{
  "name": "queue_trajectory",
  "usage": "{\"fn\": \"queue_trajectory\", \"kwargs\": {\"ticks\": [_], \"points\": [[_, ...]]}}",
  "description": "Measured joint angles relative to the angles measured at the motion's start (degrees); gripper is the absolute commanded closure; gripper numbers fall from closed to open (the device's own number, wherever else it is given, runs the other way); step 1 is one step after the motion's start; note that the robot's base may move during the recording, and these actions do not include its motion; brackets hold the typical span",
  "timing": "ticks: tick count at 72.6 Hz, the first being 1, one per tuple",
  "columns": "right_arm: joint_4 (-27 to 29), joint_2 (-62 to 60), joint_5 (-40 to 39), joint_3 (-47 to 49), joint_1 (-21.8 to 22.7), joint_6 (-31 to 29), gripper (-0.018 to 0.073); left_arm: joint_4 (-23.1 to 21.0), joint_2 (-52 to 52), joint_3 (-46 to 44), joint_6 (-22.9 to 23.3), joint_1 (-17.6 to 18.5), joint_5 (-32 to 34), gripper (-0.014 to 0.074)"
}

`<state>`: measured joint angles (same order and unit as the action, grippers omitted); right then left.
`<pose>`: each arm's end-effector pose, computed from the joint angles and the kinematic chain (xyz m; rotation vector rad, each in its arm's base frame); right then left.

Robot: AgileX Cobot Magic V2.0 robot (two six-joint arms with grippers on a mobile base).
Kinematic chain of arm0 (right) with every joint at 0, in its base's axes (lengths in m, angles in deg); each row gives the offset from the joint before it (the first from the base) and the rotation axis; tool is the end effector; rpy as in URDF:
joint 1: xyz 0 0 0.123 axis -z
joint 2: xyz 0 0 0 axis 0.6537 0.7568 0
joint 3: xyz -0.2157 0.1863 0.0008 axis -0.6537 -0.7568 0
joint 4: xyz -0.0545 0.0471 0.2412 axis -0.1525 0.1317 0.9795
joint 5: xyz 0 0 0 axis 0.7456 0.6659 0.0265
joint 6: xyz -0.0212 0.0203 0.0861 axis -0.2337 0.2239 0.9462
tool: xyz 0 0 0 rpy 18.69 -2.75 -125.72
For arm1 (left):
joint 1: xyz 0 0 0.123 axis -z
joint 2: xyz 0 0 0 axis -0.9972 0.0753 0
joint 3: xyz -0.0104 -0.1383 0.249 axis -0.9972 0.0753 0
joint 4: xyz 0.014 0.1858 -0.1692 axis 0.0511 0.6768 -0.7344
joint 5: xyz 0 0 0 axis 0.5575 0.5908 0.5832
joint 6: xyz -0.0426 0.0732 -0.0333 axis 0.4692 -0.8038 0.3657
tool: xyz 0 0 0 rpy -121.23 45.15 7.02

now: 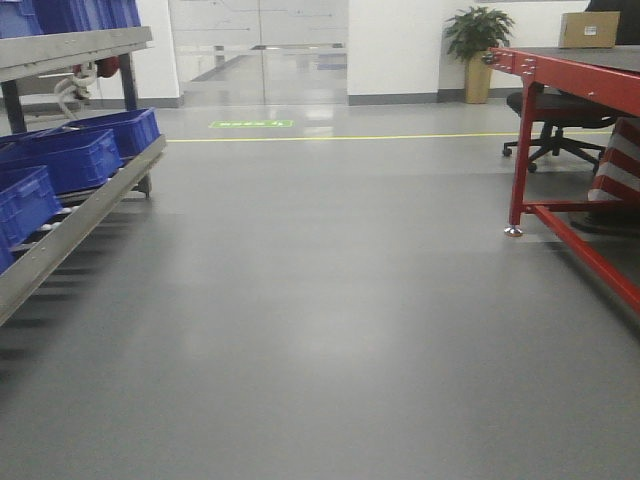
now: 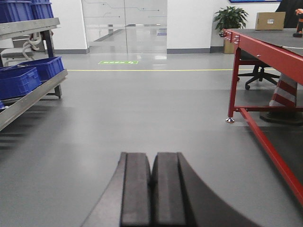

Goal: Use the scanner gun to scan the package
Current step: 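Drive the base forward along the aisle past the blue bins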

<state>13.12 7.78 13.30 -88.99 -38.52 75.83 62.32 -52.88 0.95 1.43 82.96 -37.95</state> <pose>0.0567 -0.0013 0.2036 0.0875 1.5880 0.0389 0.0565 0.0026 0.2124 -0.0346 1.4889 0.0393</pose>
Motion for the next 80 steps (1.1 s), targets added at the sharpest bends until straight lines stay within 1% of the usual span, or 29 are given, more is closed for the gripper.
{"fn": "queue_trajectory", "kwargs": {"ticks": [80], "points": [[0.00, 0.00, 0.00, 0.00, 0.00, 0.00, 0.0727, 0.00, 0.00, 0.00, 0.00, -0.12, 0.00, 0.0708]]}}
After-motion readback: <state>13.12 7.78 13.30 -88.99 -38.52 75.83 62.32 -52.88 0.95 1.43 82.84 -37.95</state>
